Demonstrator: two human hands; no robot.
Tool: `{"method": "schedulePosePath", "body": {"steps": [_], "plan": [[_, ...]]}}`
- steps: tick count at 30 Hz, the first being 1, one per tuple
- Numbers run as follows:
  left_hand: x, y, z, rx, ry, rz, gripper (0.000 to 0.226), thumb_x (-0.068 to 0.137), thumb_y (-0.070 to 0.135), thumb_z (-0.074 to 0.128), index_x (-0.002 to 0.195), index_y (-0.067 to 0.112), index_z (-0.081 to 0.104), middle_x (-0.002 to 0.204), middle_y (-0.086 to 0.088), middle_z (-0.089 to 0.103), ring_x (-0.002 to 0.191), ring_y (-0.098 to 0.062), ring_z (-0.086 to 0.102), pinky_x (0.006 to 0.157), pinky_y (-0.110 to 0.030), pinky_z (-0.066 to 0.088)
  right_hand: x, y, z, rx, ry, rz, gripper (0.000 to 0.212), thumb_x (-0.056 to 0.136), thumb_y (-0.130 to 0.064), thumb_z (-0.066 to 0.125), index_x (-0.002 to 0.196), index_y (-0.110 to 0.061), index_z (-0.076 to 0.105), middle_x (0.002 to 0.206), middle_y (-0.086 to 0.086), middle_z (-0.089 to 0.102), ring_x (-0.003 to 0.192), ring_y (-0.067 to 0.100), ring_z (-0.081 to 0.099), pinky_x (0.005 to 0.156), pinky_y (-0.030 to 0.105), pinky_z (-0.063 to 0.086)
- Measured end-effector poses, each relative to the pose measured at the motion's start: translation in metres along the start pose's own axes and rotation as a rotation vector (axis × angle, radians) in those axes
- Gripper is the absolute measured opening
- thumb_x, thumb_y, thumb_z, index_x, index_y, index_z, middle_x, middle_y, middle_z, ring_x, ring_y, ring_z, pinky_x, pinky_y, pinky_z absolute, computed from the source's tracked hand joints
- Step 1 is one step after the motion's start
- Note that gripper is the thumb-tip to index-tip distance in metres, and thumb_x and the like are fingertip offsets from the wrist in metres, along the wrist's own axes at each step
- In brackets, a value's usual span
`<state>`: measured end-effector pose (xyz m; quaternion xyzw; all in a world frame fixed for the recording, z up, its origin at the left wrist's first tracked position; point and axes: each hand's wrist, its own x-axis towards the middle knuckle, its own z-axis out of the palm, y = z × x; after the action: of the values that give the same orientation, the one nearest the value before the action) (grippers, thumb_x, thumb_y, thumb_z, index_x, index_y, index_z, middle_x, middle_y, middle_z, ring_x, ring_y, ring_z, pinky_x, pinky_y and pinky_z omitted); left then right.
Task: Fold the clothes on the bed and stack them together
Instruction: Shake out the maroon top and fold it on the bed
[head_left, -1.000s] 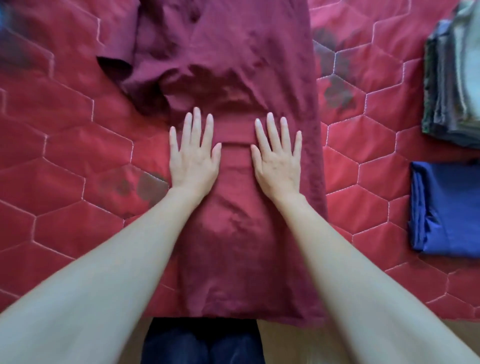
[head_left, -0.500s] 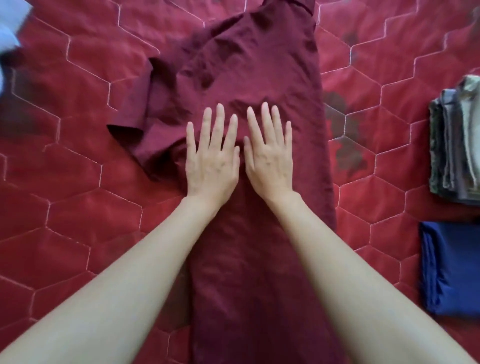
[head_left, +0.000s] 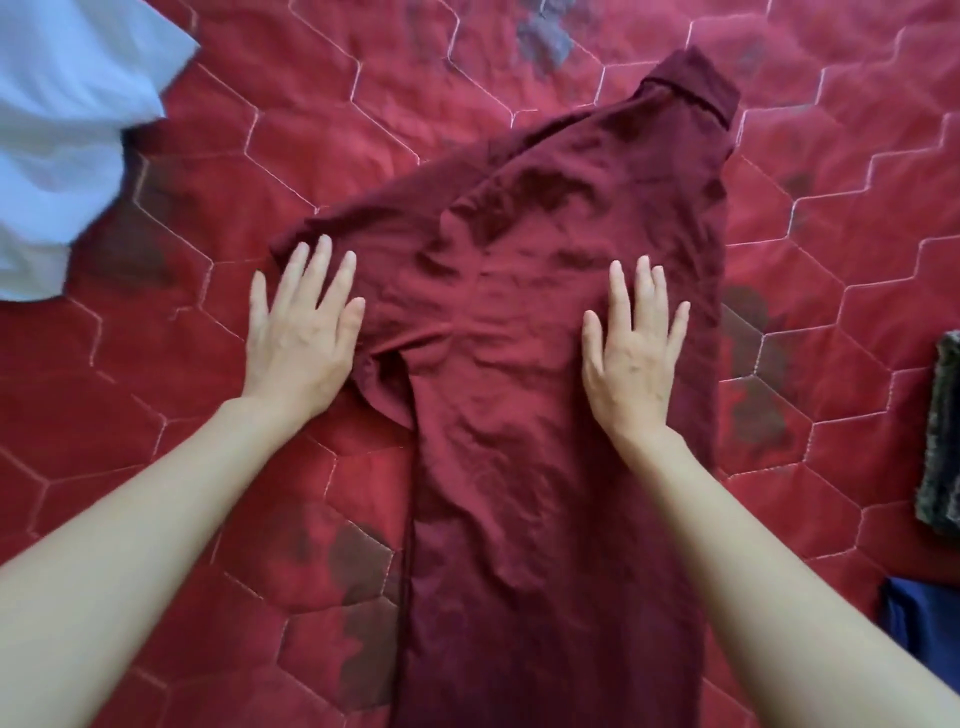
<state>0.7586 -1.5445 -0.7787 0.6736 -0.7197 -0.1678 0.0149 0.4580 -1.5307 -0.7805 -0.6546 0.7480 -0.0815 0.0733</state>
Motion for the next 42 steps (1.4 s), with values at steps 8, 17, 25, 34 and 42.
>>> {"method": "schedulePosePath", "body": {"steps": [8, 17, 25, 34, 42], "plan": [[0.039, -0.021, -0.017, 0.015, 0.108, 0.058, 0.046, 0.100, 0.031, 0.046, 0.142, 0.010, 0.046, 0.156, -0.014, 0.030, 0.146, -0.031, 0.020, 0.116, -0.056, 0.012, 0.049, -0.108, 0.008, 0.163, -0.132, -0.497, 0.046, 0.095, -0.029, 0.054, 0.140, -0.020, 0.049, 0.147, 0.005, 0.045, 0.143, 0.024, 0.030, 0.118, 0.050, 0.016], [-0.009, 0.007, -0.007, -0.313, 0.167, 0.102, 0.034, 0.084, 0.034, 0.071, 0.108, 0.010, 0.069, 0.102, -0.005, 0.063, 0.090, -0.026, 0.055, 0.083, -0.040, 0.045, 0.080, -0.112, -0.006, 0.101, -0.274, -0.677, 0.043, 0.079, -0.043, 0.073, 0.114, -0.018, 0.069, 0.122, 0.003, 0.059, 0.123, 0.023, 0.050, 0.115, 0.049, 0.020], [-0.019, 0.003, -0.011, -0.614, 0.092, -0.207, 0.013, 0.081, 0.015, 0.074, 0.094, 0.016, 0.071, 0.085, 0.003, 0.069, 0.070, -0.010, 0.059, 0.076, -0.020, 0.048, -0.008, -0.125, -0.011, 0.182, -0.105, -0.602, 0.039, 0.072, -0.054, 0.072, 0.078, -0.017, 0.065, 0.080, 0.001, 0.060, 0.079, 0.025, 0.056, 0.072, 0.036, 0.038], [0.000, 0.004, -0.048, -1.080, 0.024, -0.341, 0.023, 0.083, 0.003, 0.071, 0.080, 0.022, 0.058, 0.069, -0.002, 0.056, 0.067, -0.014, 0.061, 0.061, -0.029, 0.058, -0.070, -0.158, 0.007, 0.107, -0.041, -0.144, 0.025, 0.078, -0.037, 0.067, 0.087, -0.013, 0.069, 0.085, 0.003, 0.063, 0.082, 0.027, 0.057, 0.076, 0.039, 0.040], [-0.005, 0.036, -0.083, -1.116, -0.076, 0.032, 0.029, 0.087, 0.001, 0.064, 0.112, 0.016, 0.066, 0.095, 0.003, 0.071, 0.091, -0.011, 0.068, 0.086, -0.024, 0.054, -0.077, -0.160, -0.030, 0.879, 0.155, 0.574, 0.019, 0.094, -0.026, 0.054, 0.076, -0.021, 0.059, 0.054, -0.018, 0.052, 0.051, -0.001, 0.052, 0.066, 0.028, 0.051]]}}
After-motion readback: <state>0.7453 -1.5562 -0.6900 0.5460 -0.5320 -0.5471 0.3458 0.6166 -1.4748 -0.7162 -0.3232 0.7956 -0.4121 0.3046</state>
